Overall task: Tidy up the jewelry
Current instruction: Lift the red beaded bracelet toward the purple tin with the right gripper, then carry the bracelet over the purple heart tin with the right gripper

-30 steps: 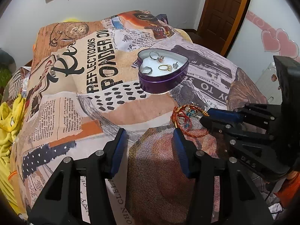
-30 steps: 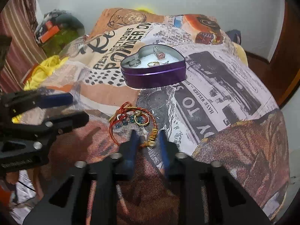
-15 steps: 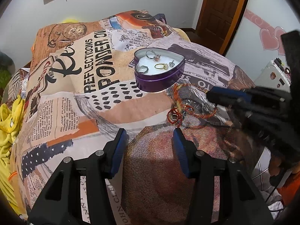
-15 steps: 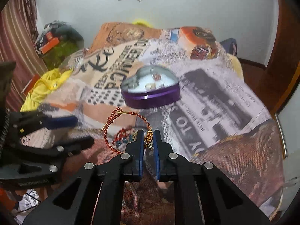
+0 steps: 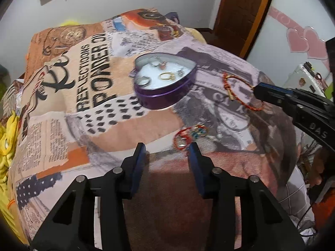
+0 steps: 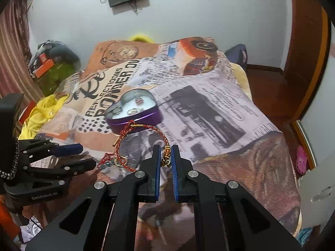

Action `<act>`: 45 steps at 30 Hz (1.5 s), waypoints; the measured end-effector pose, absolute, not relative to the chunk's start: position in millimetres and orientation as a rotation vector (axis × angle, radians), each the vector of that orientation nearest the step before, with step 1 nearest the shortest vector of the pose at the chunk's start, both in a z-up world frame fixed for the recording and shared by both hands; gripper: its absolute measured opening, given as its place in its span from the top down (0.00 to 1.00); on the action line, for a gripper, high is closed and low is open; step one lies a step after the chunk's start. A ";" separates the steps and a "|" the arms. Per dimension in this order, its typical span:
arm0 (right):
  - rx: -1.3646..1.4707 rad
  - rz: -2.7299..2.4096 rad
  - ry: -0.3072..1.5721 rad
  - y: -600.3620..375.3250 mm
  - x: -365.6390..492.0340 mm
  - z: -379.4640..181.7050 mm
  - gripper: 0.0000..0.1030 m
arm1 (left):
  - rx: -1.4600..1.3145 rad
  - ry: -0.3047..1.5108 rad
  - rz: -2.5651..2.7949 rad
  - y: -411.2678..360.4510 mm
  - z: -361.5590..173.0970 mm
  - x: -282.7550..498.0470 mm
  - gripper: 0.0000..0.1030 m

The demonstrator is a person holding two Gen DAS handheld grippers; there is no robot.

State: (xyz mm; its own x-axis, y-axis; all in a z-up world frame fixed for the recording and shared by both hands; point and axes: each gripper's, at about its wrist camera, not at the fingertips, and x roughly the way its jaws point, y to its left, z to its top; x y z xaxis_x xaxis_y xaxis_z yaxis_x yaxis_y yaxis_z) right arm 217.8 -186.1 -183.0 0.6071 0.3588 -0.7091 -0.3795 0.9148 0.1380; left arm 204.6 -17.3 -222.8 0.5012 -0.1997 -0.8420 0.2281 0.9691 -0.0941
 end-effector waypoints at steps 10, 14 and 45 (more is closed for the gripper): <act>0.009 0.426 0.825 -200.0 225.2 -189.0 0.92 | 0.065 1.048 -0.297 -40.0 -235.9 209.3 0.81; 0.015 0.432 0.832 -200.9 226.1 -192.3 0.92 | 0.048 1.051 -0.284 -37.2 -236.8 211.4 0.95; -0.007 0.446 0.762 -189.8 221.3 -164.9 0.92 | -0.038 0.804 -0.255 2.1 -139.0 199.7 0.95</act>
State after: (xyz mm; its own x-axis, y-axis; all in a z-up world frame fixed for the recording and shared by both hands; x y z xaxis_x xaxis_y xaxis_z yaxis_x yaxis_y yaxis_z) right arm 221.3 -189.8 -164.9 0.6352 0.3875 -0.6681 -0.3924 0.9070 0.1530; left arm 199.7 2.1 -139.0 0.6649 -0.2405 -0.7072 0.2119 0.9686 -0.1301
